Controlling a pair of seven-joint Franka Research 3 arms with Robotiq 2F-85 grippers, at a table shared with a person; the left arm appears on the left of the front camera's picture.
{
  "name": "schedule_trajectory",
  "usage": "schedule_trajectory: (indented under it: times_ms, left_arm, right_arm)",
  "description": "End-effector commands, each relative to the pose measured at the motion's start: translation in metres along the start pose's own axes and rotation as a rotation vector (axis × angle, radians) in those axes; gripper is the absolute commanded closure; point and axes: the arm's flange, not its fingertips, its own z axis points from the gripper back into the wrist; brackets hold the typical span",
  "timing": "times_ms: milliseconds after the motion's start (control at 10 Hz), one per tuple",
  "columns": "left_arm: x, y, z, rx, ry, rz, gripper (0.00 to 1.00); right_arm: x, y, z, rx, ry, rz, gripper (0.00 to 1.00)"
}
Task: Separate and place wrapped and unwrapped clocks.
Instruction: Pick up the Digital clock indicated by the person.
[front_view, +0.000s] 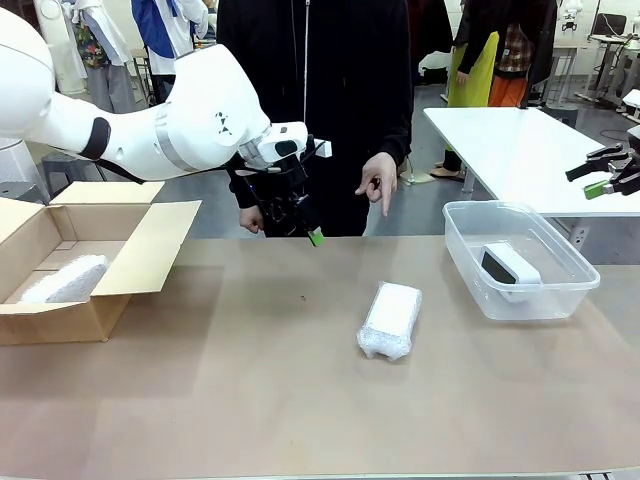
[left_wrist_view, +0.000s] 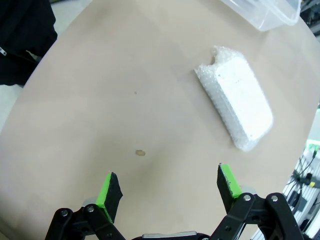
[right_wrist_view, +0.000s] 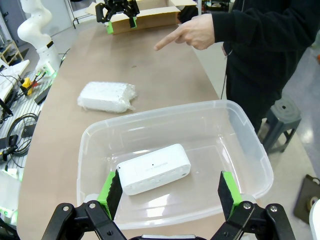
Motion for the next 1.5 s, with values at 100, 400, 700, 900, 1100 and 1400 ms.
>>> schedule_trajectory:
  times_ms: [100, 400, 700, 900, 1100, 1400]
  left_arm:
    - [0.034, -0.032, -0.019, 0.037, -0.032, 0.103, 0.0]
    - [0.059, -0.068, -0.034, 0.103, 0.037, 0.137, 0.0]
    - [0.095, -0.102, -0.059, 0.166, 0.125, 0.169, 0.0]
    - [0.114, -0.115, -0.084, 0.148, 0.183, 0.177, 0.0]
    - [0.129, -0.117, -0.105, 0.121, 0.229, 0.195, 0.0]
    - [0.131, -0.112, -0.13, 0.089, 0.293, 0.235, 0.0]
  right_arm:
    - [0.0, 0.0, -0.002, 0.003, -0.007, 0.001, 0.0]
    - [0.0, 0.0, -0.002, 0.003, -0.007, 0.001, 0.0]
    - [0.0, 0.0, -0.002, 0.003, -0.007, 0.001, 0.0]
    - [0.0, 0.0, -0.002, 0.003, -0.007, 0.001, 0.0]
    - [0.0, 0.0, -0.002, 0.003, -0.007, 0.001, 0.0]
    - [0.0, 0.0, -0.002, 0.003, -0.007, 0.001, 0.0]
